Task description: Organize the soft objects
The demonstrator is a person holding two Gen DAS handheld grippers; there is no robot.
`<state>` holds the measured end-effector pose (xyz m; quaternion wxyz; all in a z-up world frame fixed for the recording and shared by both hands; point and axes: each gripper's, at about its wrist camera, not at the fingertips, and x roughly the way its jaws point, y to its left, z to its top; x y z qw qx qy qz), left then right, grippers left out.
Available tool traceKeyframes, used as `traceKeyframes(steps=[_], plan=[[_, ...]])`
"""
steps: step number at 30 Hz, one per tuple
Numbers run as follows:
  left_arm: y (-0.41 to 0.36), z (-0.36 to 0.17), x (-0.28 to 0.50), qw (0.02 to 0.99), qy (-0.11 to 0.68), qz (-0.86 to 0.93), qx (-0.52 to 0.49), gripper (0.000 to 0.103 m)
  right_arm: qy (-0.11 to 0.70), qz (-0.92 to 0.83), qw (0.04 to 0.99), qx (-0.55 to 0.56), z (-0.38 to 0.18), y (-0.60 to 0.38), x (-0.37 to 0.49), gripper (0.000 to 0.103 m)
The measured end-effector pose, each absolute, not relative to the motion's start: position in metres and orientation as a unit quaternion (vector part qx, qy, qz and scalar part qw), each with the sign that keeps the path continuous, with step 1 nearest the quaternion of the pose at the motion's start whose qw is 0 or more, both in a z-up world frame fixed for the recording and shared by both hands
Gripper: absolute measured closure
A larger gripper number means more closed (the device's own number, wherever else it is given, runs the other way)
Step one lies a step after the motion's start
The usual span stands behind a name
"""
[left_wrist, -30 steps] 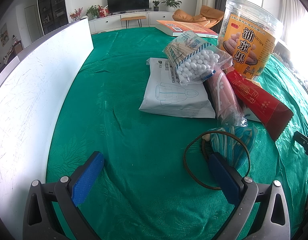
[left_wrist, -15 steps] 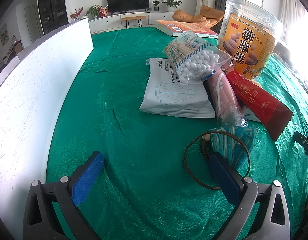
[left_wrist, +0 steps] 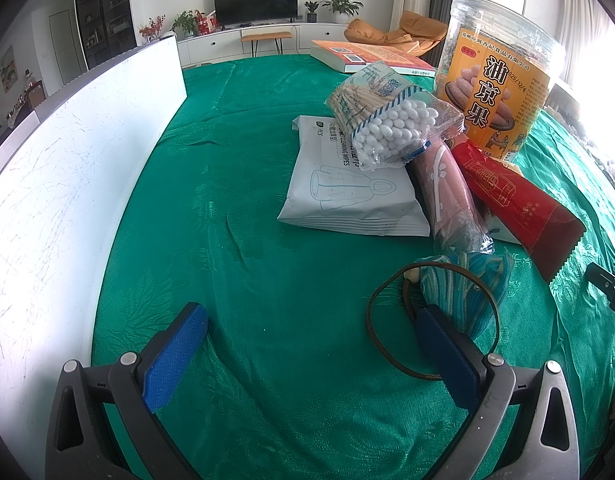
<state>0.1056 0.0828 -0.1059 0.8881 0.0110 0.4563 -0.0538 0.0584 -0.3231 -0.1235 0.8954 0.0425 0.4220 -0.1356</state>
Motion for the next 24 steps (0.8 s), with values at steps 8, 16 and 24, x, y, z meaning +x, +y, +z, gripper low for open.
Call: traceKeyframes(steps=[8, 16, 24], plan=[[0.0828, -0.1058, 0.1056, 0.888, 0.456, -0.054, 0.011, 0.0, 0.422, -0.136, 0.895, 0.042, -0.1235, -0.3222, 0.0585, 0.012], [0.0828, -0.1058, 0.1056, 0.888, 0.456, -0.054, 0.011, 0.0, 0.422, -0.136, 0.895, 0.042, -0.1232, -0.323, 0.0589, 0.012], [0.0828, -0.1059, 0.1055, 0.888, 0.456, -0.054, 0.011, 0.0, 0.422, -0.136, 0.895, 0.042, -0.1234, -0.3214, 0.0586, 0.012]])
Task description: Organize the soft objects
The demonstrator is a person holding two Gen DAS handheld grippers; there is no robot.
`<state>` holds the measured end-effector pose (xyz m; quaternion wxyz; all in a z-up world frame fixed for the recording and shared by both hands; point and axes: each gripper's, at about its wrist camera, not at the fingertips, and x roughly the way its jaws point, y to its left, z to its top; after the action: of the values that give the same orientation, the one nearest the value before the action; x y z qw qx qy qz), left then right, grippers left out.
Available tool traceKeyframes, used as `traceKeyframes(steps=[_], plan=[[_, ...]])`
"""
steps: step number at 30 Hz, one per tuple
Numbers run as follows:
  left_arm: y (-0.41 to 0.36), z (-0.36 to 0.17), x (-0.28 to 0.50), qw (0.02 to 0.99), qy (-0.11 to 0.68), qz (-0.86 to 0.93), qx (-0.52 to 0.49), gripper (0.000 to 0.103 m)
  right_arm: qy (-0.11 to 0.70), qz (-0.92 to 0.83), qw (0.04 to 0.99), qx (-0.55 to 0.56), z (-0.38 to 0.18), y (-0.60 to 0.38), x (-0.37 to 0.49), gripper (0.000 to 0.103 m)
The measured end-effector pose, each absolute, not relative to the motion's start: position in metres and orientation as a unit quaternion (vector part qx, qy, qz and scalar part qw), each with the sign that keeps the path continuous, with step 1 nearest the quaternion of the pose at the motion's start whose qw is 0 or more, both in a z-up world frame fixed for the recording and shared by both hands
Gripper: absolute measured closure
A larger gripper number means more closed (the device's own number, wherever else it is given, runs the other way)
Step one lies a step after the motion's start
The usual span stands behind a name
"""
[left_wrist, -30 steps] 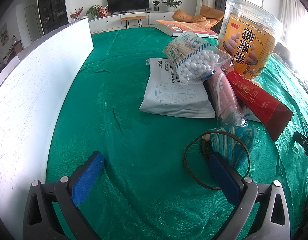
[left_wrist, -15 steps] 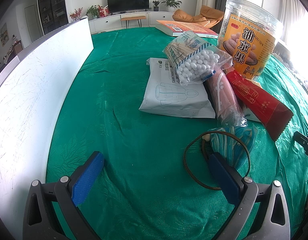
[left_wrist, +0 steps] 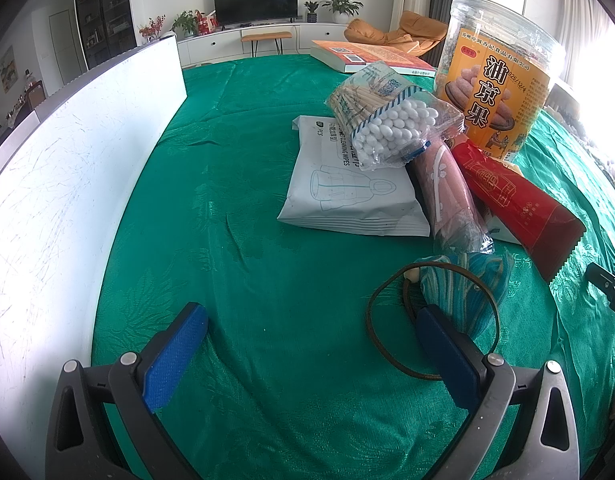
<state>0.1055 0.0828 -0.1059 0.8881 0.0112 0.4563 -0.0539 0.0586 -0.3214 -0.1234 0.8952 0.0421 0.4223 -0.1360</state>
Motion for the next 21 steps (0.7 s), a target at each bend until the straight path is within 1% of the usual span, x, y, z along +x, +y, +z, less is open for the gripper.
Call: traceKeyframes(steps=[11, 14, 18, 21], plan=[[0.083, -0.106, 0.106, 0.888, 0.456, -0.054, 0.013, 0.0, 0.422, -0.136, 0.895, 0.042, -0.123, -0.322, 0.059, 0.012], [0.085, -0.101, 0.107, 0.881, 0.47, -0.047, 0.015, 0.0, 0.422, -0.136, 0.895, 0.042, -0.123, -0.322, 0.059, 0.012], [0.093, -0.064, 0.112, 0.898, 0.434, -0.071, -0.022, 0.0, 0.422, -0.136, 0.895, 0.042, -0.123, -0.321, 0.059, 0.012], [0.092, -0.035, 0.135, 0.904, 0.416, -0.091, -0.042, 0.0, 0.422, -0.136, 0.895, 0.042, -0.123, -0.321, 0.059, 0.012]])
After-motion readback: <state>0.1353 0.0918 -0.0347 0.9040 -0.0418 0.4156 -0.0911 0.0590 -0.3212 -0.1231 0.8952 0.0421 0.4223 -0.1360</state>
